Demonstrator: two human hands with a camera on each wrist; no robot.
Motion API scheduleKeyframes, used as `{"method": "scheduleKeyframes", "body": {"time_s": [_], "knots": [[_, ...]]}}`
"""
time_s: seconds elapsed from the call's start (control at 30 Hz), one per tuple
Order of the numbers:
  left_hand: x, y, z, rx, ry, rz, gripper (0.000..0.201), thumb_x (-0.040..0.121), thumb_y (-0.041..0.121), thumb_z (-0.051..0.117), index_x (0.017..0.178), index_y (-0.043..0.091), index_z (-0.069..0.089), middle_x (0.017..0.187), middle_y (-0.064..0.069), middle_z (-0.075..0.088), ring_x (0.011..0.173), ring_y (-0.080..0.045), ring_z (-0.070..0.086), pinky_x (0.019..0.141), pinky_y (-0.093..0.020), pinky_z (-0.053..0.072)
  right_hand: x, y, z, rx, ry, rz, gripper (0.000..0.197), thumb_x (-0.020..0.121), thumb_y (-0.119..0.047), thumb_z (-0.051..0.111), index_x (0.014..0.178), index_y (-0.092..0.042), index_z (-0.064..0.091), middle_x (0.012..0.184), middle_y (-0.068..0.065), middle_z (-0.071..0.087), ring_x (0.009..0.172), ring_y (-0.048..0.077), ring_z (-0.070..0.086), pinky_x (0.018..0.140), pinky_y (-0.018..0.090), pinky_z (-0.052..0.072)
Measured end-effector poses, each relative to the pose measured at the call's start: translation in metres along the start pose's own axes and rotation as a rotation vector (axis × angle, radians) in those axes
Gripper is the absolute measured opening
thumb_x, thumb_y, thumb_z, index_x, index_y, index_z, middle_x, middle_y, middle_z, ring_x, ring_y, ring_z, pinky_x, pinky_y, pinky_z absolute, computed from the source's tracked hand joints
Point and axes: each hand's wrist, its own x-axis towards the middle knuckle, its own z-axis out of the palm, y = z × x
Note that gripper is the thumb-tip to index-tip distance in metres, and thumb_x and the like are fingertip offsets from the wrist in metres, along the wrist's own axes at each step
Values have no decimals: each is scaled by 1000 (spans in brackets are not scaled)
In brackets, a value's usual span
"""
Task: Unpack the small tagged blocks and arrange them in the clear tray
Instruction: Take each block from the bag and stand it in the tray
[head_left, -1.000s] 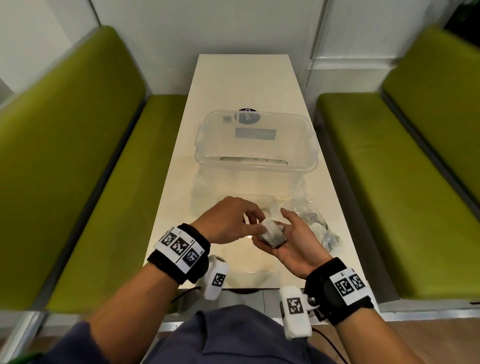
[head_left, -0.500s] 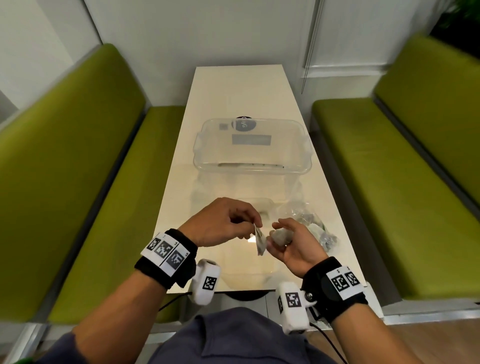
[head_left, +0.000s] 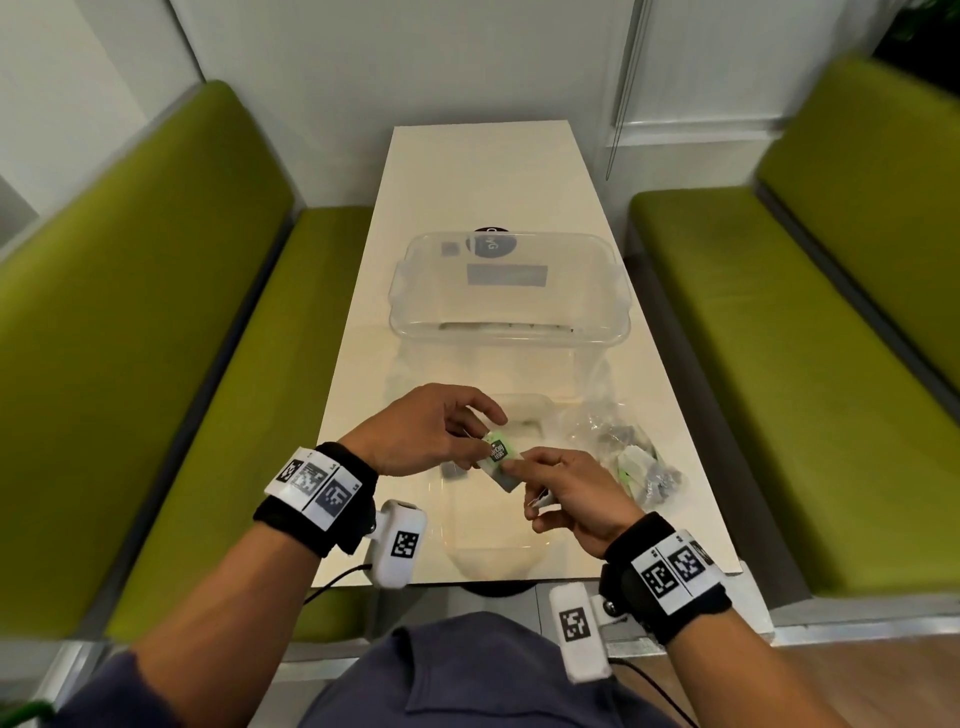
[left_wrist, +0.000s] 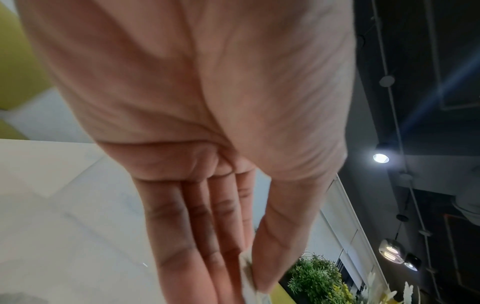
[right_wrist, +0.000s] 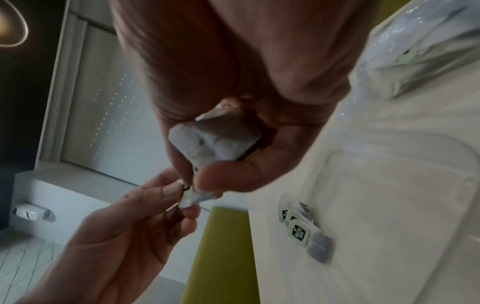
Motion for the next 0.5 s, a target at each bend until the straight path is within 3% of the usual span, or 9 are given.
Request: {"method": "scheduleKeyframes", "body": {"time_s": [0.2,0.33,0.43,0.5], "knots": [[11,-18,-4,59,60,-64,14,93,19,75,105,12,74,81,-4,78,70,-18,73,70,-28,59,12,-1,4,-47,87,-61,27,84,-29,81,95,-5,78,67,4,58,58,17,59,51,26,51],[21,-31,-11,113,87,-108,12,92,22,76,103,16,75,82,-1,78,67,-10,69,64,-24,54,17,1,3,-1,103,35,35,86,-40,77,102,-9,77,70,5,58,61,18,62,56,28,55],[31,-41,-16,352,103,-151,12,93,30,75,102,22,75,84,9,75,62,0,64,59,-14,45,20,5,-4,109,104,122,46,91,-45,70,111,-3,69,68,9,58,64,22,65,61,31,58],[38,-48,-15,532,83,-175,13,93,31,73,104,24,75,88,10,71,72,-3,63,63,-17,42,20,7,-8,190,83,156,49,92,-46,68,112,-1,65,69,12,62,68,26,67,64,34,60]]}}
